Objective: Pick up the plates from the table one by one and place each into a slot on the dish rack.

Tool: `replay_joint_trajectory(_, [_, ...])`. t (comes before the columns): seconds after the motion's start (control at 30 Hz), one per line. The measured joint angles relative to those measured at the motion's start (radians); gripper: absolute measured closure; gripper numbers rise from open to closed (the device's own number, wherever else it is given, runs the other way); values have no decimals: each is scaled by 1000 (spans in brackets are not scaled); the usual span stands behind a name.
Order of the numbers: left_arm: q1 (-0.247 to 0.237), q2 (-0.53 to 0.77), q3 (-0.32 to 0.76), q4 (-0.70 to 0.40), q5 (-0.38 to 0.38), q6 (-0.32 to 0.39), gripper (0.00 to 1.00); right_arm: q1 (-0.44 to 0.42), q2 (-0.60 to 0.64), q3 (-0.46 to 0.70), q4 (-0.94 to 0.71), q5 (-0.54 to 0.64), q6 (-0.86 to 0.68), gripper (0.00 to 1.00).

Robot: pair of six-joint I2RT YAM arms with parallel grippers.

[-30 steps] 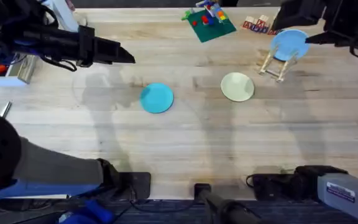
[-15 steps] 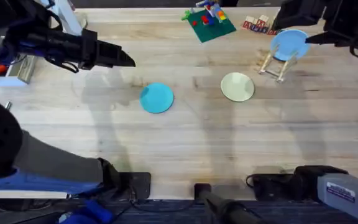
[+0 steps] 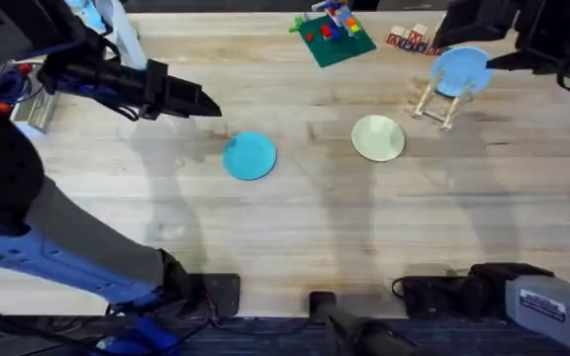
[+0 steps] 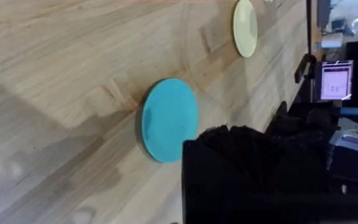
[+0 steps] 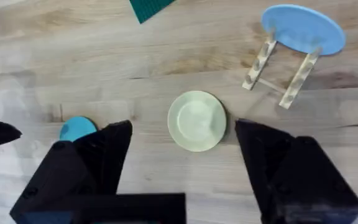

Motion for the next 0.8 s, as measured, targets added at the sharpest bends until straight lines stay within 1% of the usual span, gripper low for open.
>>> replay_joint_trajectory(0.1, [-7,12,-12,24,-5,6,960,0,0,0,0,0,0,5])
replay_joint_trajectory(0.47, [-7,40,-103,117,-14,4,959,0,0,0,0,0,0,5])
replay_joint_trajectory(0.63, [-7,40,-159,198,-28,-37,959,0,0,0,0,0,0,6])
replay_joint_trajectory(0.8, [-7,40,-203,245,-48,-74,961,0,0,0,0,0,0,6])
